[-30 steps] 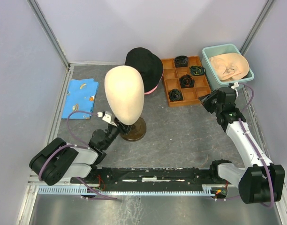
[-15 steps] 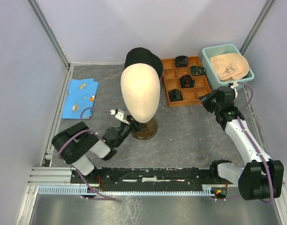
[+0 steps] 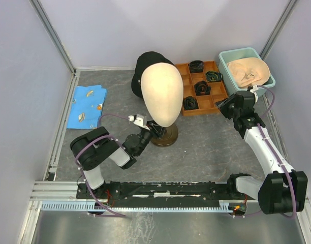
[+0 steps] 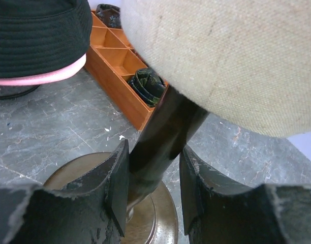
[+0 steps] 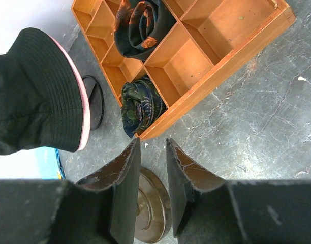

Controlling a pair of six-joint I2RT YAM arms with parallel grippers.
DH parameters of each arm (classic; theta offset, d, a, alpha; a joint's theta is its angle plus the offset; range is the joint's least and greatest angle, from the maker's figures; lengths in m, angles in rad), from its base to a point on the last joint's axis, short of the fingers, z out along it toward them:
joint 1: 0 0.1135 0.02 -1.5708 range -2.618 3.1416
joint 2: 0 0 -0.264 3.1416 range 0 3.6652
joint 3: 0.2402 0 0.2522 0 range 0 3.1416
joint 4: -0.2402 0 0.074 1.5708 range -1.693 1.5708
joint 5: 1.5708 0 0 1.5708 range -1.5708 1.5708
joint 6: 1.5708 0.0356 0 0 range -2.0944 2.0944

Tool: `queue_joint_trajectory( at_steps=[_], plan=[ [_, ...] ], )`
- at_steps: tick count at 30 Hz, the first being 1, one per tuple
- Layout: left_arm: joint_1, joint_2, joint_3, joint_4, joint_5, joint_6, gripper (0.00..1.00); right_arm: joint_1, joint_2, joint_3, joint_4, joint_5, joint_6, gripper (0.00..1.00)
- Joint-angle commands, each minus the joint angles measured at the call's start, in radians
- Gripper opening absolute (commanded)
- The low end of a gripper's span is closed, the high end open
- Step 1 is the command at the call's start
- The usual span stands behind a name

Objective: Stack the hats
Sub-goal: Move the hat stand to the center of the board.

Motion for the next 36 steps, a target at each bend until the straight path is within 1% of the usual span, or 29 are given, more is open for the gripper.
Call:
queue_joint_trajectory(
  at_steps=[1, 5, 9, 11, 17, 21, 25, 30, 33, 35, 36],
  plan=[
    [-0.011, 0.027, -0.104, -0.185, -0.152, -0.206, 0.03, -0.008, 0.005, 0.042, 0.028, 0.008, -0.023, 0.35],
    [-0.048, -0.016, -0.119, -0.256, -0.371, -0.245, 0.03, -0.007, 0.01, 0.042, 0.031, 0.001, -0.02, 0.35],
    [-0.104, -0.049, -0.037, -0.418, -0.576, -0.254, 0.03, -0.008, 0.01, 0.045, 0.03, -0.003, -0.019, 0.35],
    [-0.123, -0.041, 0.013, -0.464, -0.627, -0.252, 0.03, -0.008, 0.009, 0.045, 0.029, -0.004, -0.02, 0.35],
    [-0.18, 0.052, 0.152, -0.488, -0.622, -0.225, 0.03, -0.012, -0.002, 0.038, 0.026, -0.007, -0.022, 0.35],
    [-0.228, 0.109, 0.168, -0.499, -0.641, -0.261, 0.03, -0.019, -0.018, 0.028, 0.024, -0.009, -0.028, 0.35],
    [-0.267, 0.132, 0.165, -0.547, -0.678, -0.317, 0.03, -0.025, -0.032, 0.017, 0.022, -0.01, -0.038, 0.35],
    [-0.297, 0.135, 0.159, -0.579, -0.695, -0.347, 0.03, -0.032, -0.04, 0.013, 0.016, -0.016, -0.046, 0.35],
    [-0.305, 0.11, 0.146, -0.585, -0.683, -0.352, 0.03, -0.032, -0.036, 0.013, 0.016, -0.03, -0.049, 0.35],
    [-0.318, 0.076, 0.141, -0.617, -0.684, -0.352, 0.06, -0.032, -0.035, 0.009, 0.016, -0.035, -0.048, 0.35],
    [-0.327, 0.046, 0.133, -0.635, -0.698, -0.351, 0.1, -0.032, -0.034, 0.005, 0.017, -0.038, -0.047, 0.35]
  ],
)
